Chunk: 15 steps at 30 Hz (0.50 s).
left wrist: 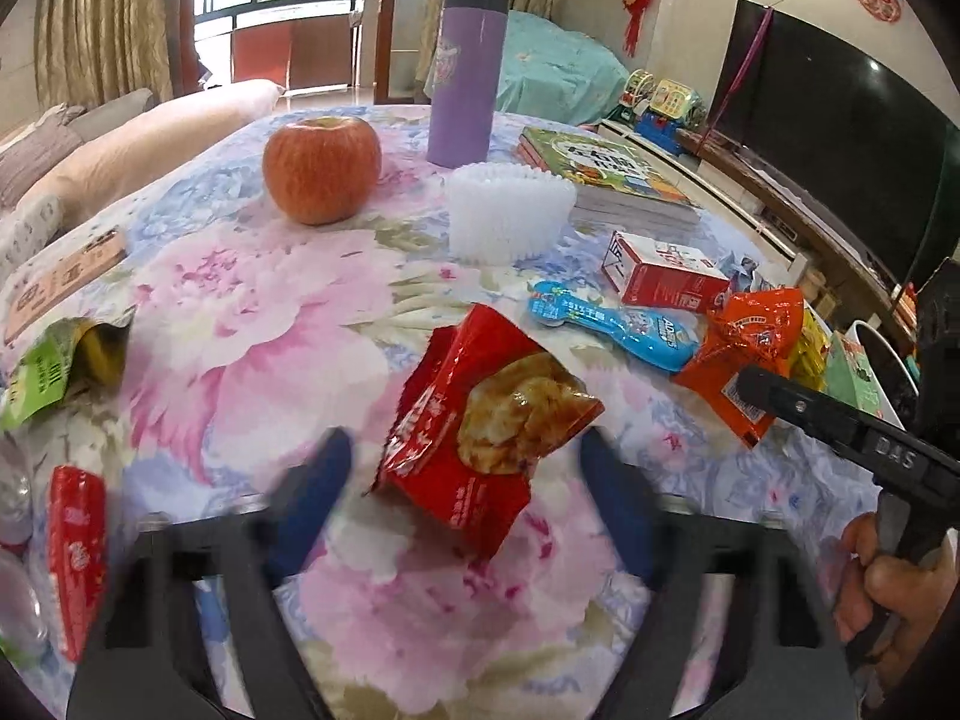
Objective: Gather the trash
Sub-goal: 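Grasp the red chip bag with the left tool while the right tool grasps the orange wrapper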
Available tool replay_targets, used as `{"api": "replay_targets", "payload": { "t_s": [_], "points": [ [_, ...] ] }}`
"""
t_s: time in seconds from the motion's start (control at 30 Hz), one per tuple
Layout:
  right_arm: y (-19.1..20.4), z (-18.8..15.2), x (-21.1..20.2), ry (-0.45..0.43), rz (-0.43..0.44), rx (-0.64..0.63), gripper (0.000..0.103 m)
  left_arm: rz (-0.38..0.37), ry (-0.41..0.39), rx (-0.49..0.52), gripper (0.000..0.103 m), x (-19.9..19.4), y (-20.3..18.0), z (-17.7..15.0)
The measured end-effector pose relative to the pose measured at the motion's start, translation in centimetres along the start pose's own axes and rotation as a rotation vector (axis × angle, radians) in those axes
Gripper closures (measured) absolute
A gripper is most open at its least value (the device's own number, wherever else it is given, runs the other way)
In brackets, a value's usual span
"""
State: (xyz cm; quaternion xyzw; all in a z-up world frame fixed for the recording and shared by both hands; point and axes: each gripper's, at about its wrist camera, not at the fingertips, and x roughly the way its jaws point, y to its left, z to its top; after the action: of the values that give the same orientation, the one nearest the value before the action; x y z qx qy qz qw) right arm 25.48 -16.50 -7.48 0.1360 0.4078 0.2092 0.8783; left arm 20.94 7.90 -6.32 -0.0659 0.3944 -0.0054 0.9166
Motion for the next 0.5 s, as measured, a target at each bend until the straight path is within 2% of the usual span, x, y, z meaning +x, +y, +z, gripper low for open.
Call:
{"api": "replay_targets", "payload": {
  "t_s": [0.03,0.07,0.1,0.2,0.27,0.5],
  "points": [
    [0.0,0.0,0.0,0.000,0.004,0.000,0.077,-0.010,0.014,-0.001,0.059,0.3,-0.1,0.0],
    [0.0,-0.1,-0.1,-0.005,0.014,-0.002,0.088,-0.014,0.013,-0.003,0.063,0.3,-0.1,0.0],
    [0.0,-0.2,-0.4,-0.011,0.021,-0.006,0.092,-0.017,0.009,-0.001,0.065,0.2,-0.2,-0.1],
    [0.2,-0.5,-1.3,-0.018,0.034,-0.022,0.097,-0.029,-0.002,0.011,0.076,-0.4,-0.7,-0.3],
    [0.4,-0.9,-2.0,-0.025,0.042,-0.033,0.097,-0.035,-0.007,0.018,0.091,-0.8,-1.2,-0.5],
    [0.1,-2.2,-5.4,-0.049,0.057,-0.038,0.098,-0.103,-0.007,0.041,0.093,-2.5,-4.0,-1.6]
  ]
}}
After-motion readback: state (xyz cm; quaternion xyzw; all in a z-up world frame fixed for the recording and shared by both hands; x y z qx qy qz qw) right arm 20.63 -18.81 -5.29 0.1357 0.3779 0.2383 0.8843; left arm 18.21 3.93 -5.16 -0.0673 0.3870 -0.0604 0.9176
